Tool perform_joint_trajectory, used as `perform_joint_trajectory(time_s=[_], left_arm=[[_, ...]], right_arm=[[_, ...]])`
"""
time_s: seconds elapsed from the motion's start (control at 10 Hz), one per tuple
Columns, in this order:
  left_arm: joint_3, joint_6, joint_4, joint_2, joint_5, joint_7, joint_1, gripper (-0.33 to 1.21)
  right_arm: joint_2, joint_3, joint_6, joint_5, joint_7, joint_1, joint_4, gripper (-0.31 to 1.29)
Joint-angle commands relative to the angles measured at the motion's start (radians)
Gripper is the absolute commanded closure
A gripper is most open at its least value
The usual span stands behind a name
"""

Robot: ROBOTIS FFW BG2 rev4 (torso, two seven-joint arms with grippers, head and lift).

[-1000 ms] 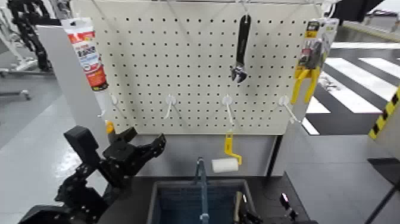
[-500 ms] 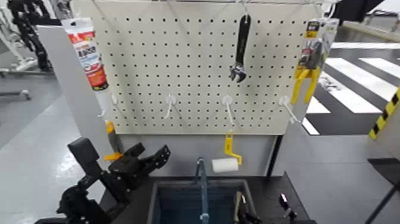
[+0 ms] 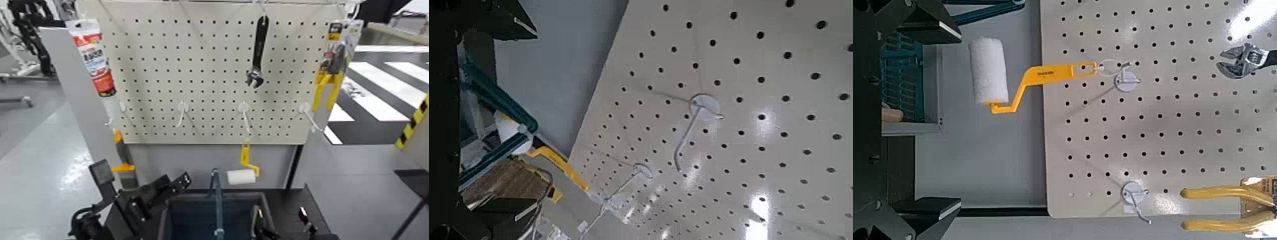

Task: Grasp the handle of the crate.

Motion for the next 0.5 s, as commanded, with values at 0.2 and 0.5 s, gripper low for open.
perform_joint_trajectory(time_s=[0.2,0.5], left_arm=[[-0.014,0.160,0.074,0.015,0.188,-0.044,-0.036,0.11],[-0.041,0.243,0.163,0.027,0.331,-0.071,-0.074,0.11]], right_arm=[[0.000,0.000,0.002,0.000,0.000,-0.002,-0.001,0.15],[0.000,0.000,0.001,-0.002,0.000,0.000,0.001,0.15]])
